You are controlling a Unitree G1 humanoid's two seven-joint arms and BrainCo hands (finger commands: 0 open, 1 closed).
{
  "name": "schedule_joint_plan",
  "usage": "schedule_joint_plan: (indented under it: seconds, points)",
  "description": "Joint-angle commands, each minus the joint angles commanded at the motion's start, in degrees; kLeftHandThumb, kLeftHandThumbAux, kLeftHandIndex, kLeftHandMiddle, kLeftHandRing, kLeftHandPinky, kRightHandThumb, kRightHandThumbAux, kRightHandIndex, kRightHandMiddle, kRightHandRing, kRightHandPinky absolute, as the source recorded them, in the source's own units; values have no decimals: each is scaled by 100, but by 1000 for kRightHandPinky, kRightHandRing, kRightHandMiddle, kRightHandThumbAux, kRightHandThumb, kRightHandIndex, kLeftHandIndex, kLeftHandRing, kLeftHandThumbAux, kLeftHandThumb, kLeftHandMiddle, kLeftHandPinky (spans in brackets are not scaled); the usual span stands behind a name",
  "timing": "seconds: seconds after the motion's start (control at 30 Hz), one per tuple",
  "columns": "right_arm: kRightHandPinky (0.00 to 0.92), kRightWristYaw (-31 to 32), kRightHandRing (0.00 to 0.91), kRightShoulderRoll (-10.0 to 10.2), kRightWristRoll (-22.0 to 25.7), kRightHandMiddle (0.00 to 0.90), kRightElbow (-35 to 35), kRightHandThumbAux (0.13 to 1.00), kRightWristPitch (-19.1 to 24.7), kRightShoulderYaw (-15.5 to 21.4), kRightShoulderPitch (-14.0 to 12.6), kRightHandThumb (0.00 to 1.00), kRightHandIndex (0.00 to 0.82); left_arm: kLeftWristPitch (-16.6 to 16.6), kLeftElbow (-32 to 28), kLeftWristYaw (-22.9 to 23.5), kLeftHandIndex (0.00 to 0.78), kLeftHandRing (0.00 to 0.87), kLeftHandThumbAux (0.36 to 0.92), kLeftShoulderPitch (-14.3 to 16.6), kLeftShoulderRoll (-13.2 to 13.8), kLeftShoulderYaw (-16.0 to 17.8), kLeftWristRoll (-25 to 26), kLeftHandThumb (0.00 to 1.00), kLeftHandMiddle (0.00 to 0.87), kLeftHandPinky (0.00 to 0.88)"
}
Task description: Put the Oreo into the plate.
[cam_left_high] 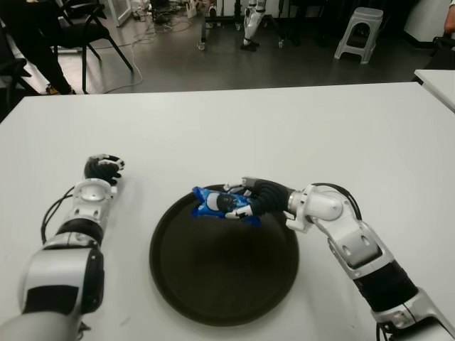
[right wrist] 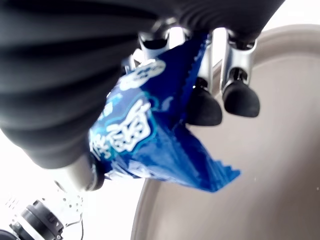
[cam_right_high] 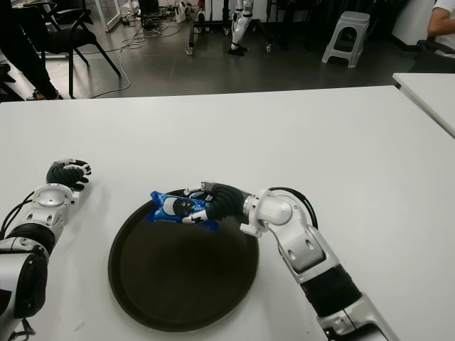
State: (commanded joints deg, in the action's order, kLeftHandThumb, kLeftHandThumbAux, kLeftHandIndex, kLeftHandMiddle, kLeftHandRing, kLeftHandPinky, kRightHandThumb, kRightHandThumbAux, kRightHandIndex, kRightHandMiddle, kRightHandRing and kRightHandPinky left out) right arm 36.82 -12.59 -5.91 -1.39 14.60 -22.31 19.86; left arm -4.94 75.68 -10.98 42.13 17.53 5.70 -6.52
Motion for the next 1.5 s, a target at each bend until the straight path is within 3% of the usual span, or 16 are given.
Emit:
schedule_joint_plan:
  seconds: [0.03,0.1,0.2,0.33,0.37,0.43,0.6,1.0,1.2,1.33,1.5]
  points:
    - [800,-89,792,19,-72,737,-242,711,-287,-29,32,740,438,16,-1,-11,421,565,717,6,-1,-9,-5,693,536,534]
    - [774,-233,771,13,-233,624,-539,696,-741,-99,86,793,421,38,-1,-26,419,579,718,14,-2,-22,-13,691,551,537]
    - [648,-337,692,-28,-397,548,-704,686,-1147,-161,124,827,403,52,-1,-35,418,582,718,17,-1,-34,-16,690,554,534]
    - [427,-416,461,-102,-568,475,-891,688,-1674,-213,156,829,406,91,-5,-33,418,577,718,30,2,-58,-26,689,553,513]
    - [307,-431,323,-121,-609,326,-964,662,-1830,-230,170,614,260,94,-8,-30,419,580,718,32,2,-64,-30,689,560,510]
    - [169,-436,162,-136,-658,154,-1107,617,-2097,-254,195,353,106,84,-13,-24,420,579,717,30,2,-68,-28,690,563,505]
    - [68,-488,31,-69,-665,26,-1404,520,-2578,-231,198,132,17,60,-22,-22,422,563,716,24,-5,-59,-13,693,550,501]
    - [1,-384,0,77,-445,0,-2112,346,-3406,-151,267,31,0,25,-17,15,423,589,716,7,-1,-42,7,691,576,536]
    - [0,-207,0,101,-388,0,-2553,314,-3866,-172,387,3,0,63,-6,1,424,600,716,18,9,-58,-13,691,589,529]
    - [0,-154,0,103,-423,0,-2756,297,-4077,-178,471,0,0,67,-2,-4,419,539,717,15,14,-59,-18,690,520,500]
    - [0,-179,0,55,-622,0,-2955,285,-4315,-250,606,0,0,60,0,-9,421,535,715,13,11,-52,-13,692,511,509]
